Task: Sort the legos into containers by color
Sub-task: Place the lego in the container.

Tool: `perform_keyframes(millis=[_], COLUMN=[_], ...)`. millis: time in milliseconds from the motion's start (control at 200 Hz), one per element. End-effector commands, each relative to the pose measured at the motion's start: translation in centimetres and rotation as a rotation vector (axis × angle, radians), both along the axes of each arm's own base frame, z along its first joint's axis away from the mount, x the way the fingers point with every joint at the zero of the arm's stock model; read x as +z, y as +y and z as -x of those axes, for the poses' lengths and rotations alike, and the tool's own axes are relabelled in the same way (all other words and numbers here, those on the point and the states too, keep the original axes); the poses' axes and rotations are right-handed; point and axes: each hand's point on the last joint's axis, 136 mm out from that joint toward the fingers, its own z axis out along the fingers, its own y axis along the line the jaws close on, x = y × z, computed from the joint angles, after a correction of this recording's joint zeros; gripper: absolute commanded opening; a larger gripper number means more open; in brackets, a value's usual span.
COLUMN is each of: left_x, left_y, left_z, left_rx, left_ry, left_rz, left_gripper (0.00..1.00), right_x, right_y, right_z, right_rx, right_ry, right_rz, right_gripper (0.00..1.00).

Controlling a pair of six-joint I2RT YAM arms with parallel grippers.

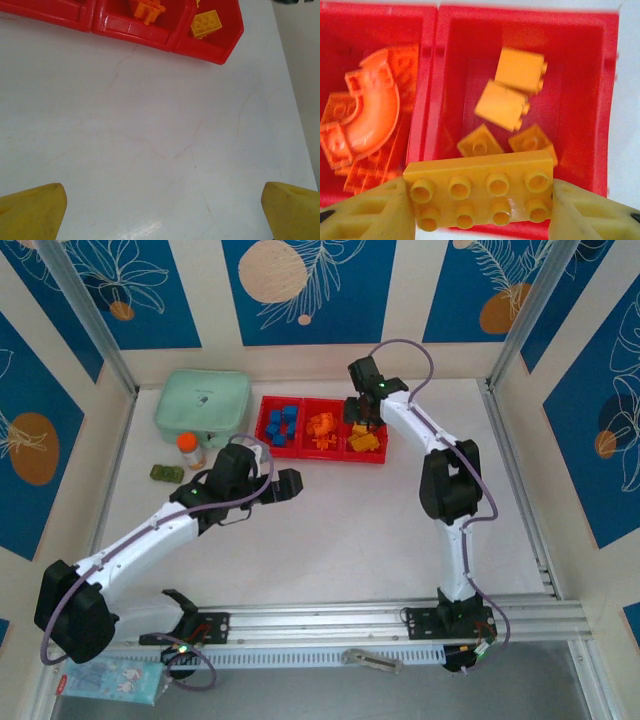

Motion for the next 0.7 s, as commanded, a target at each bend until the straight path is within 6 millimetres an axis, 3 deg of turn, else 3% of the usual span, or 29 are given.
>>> perform_keyframes(millis=[0,85,170,385,560,695], left_x=[1.1,1.1,1.1,1.6,2.6,3.5], left_y=[0.1,0.3,0.4,0.5,1.6,4.1], left_z=[-0.4,-0.6,-0.7,-1.0,-1.0,-1.0], left_rx=[-0.017,-0.009,-0.008,-0.006,0.011,0.064], left_ry=[-0.016,-0.015,-0.013,-0.019,-0.046,-0.082], left_rz=[0.008,0.009,0.011,0.024,0.001,-0.047], left_gripper=[0.99,0.99,0.99,0.99,0.99,0.99], right_x=[-0.5,-0.1,1.2,5.2,8.3,10.2], right_y=[-1.5,-1.5,-1.5,-1.3,-2.5,-5.0], right_z=[-0.6,-0.9,-0.9,0.9,3.8,7.3], right_rx=[-0.027,-0.031,-0.026,0.0,-0.004,-0.051], right_ry=[0.039,0.027,0.005,-0.067,-0.14,-0.218], right_rz=[0.025,0.01,0.001,-0.057,-0.095,-0.118], right_gripper=[0.61,0.64,0.73,0.86,0.95,0.99])
